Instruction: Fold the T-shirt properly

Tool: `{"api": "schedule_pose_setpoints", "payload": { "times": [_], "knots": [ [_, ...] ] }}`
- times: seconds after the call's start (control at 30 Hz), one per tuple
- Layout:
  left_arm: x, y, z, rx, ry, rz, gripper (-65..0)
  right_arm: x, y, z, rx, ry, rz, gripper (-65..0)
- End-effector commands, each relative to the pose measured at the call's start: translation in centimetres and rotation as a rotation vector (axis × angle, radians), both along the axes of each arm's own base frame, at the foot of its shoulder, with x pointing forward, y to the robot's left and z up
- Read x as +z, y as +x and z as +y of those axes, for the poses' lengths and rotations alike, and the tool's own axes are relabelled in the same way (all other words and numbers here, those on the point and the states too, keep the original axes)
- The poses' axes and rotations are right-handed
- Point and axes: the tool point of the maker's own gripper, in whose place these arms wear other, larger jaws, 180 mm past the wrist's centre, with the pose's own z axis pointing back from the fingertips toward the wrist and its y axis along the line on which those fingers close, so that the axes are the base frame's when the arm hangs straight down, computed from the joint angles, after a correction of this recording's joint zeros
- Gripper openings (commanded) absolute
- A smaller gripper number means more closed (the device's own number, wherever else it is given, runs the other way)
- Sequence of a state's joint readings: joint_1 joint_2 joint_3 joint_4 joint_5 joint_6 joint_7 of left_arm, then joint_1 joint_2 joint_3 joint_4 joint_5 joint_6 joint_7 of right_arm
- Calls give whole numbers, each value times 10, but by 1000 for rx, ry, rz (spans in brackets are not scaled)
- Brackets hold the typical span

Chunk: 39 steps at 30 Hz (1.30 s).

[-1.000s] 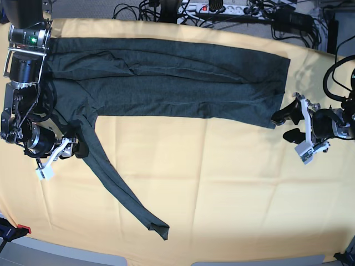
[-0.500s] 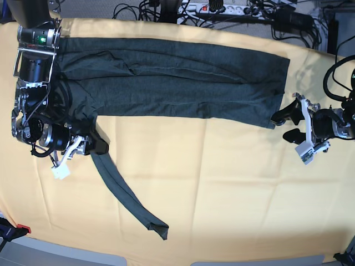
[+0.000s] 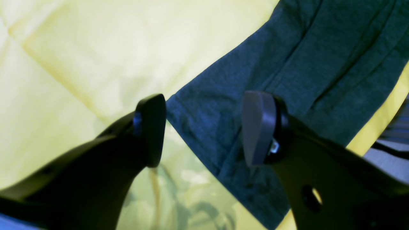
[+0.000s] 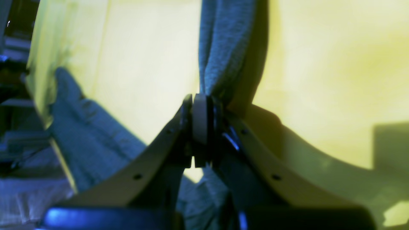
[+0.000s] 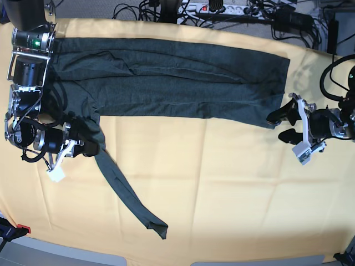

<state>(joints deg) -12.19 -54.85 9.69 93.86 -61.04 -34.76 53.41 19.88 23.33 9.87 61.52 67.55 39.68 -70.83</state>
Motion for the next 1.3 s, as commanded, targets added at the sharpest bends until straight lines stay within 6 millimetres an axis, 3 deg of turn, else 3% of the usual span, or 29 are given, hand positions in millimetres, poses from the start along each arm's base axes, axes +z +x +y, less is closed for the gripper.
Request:
{"api": "schedule_pose_setpoints", "payload": {
  "times": [0.0,0.13,0.43,0.77,1.03,1.23,1.27],
  "knots": [
    [15,8,-1,2,-24,-45,-262,25,10,-3,2,14,-78,-650],
    [12,9,-6,-2,-29,-48,-262,39,-11,8,65,-22,-149,-650],
    [10,10,-10,-4,-32,-51,-262,71,-83,50,255,-161,-331,-650],
    [10,10,-9,-4,-29,-52,-262,76,-153,72,411,-251,-353,-650],
    [10,10,-9,-4,-29,-53,-262,57,-182,71,446,-262,-256,-650],
    [10,10,-9,-4,-28,-52,-262,52,-186,69,450,-276,-237,-650],
    [10,10,-9,-4,-28,-52,-262,52,-186,69,450,-278,-236,-603]
  ]
}}
